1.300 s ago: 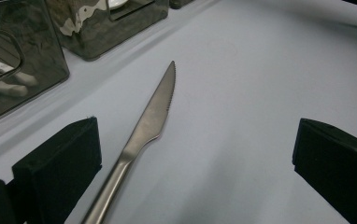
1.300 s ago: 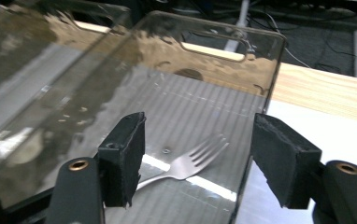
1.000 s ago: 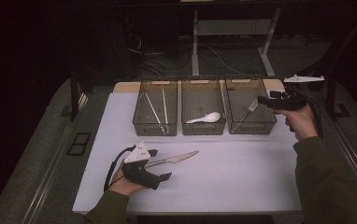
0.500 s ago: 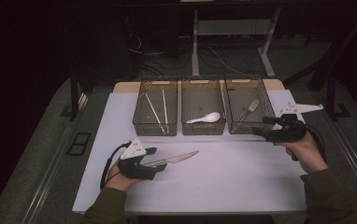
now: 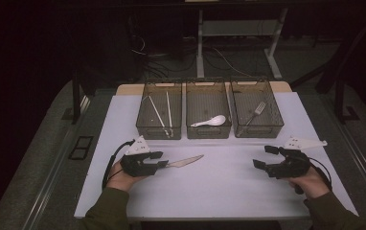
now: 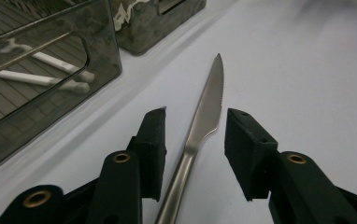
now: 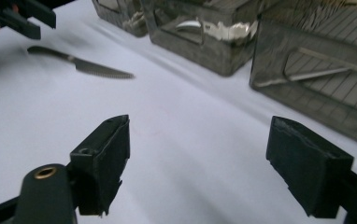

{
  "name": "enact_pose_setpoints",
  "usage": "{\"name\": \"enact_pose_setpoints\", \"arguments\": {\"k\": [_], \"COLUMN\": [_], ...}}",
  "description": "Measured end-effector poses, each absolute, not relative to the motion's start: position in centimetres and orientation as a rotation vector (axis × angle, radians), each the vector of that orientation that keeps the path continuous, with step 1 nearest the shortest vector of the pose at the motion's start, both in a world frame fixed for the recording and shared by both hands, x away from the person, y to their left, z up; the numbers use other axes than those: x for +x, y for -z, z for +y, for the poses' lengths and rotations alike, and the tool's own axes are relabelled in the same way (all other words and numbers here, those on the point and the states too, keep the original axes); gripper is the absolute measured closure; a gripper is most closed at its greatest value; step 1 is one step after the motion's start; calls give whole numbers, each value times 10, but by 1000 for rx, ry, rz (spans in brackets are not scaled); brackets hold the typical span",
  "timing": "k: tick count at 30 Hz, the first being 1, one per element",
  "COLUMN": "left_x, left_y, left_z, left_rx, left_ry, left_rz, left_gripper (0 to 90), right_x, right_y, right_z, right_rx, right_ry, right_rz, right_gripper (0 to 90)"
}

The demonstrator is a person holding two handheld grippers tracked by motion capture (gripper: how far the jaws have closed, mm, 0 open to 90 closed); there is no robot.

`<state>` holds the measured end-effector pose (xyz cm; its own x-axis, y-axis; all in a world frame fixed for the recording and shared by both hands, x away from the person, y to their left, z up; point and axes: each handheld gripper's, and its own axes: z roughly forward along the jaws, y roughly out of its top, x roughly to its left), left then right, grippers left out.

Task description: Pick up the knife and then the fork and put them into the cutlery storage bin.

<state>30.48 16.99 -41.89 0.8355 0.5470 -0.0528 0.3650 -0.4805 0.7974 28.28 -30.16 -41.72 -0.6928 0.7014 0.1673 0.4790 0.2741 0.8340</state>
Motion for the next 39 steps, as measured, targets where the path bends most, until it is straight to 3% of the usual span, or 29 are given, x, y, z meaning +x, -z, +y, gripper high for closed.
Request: {"name": "enact_pose_setpoints", "arguments": {"k": [12,30,39], "left_x": [319,327,325], "left_y": [434,448,445], "left_z": [166,166,162], "left_rx": [2225,2291,2320], "left_ry": [-176,-132,-107], "left_rz": [638,566,603], "left_gripper": [715,699,784], "right_x": [258,258,258], "right_y": [432,432,432], "right_z": [-305,-304,-303], "right_rx": [1111,1086,1081], "right_ry": [-1397,-1401,-1399], "right_rz": [2305,2313,2316], "right_gripper": [207,207,207]}}
